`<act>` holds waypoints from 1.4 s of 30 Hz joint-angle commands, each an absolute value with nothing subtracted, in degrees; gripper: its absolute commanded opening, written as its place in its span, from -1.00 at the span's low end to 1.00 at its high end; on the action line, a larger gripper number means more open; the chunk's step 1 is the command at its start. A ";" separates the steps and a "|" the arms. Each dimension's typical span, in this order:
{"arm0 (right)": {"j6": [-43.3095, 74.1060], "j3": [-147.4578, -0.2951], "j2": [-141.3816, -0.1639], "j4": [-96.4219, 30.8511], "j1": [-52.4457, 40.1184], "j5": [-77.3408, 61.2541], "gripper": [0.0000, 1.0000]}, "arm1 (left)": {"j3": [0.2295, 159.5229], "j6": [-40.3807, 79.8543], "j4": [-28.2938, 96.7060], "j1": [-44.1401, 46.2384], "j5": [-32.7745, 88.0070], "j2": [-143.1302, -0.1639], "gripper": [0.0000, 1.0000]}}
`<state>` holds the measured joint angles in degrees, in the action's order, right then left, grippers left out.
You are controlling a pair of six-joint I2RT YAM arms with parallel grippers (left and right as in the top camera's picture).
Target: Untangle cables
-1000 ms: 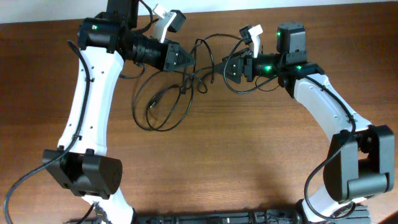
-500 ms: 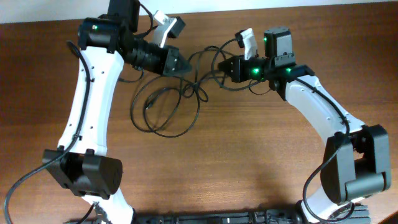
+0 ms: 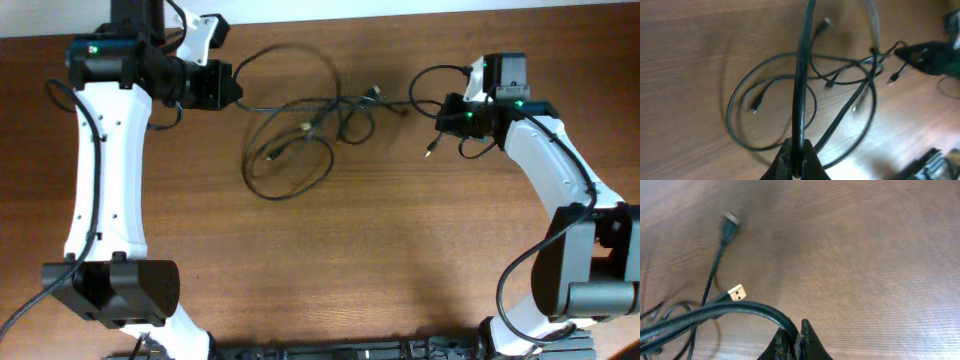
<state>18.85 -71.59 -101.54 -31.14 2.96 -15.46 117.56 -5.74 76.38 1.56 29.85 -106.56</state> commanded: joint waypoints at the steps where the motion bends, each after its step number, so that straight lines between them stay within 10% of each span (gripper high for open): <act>1: 20.45 -71.96 -101.62 -33.85 9.82 -3.79 -0.92 | 118.34 -4.08 75.68 -3.66 26.09 -104.20 -1.00; 17: 17.74 -71.94 -101.62 -34.74 6.09 -19.40 0.31 | 118.34 -3.03 78.04 -4.01 26.09 -104.22 -1.00; 29: 7.29 -71.90 -101.65 -31.24 -10.24 -22.57 0.48 | 118.24 -0.10 80.09 -4.01 12.40 -104.22 -1.00; 42: -3.20 -71.92 -101.65 -7.22 -23.29 -52.14 0.76 | 118.24 4.75 77.56 -4.01 51.90 -104.22 -1.00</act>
<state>-0.93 -71.68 -101.58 -11.88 -22.13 -43.05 117.51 0.03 77.82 -3.99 43.70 -106.28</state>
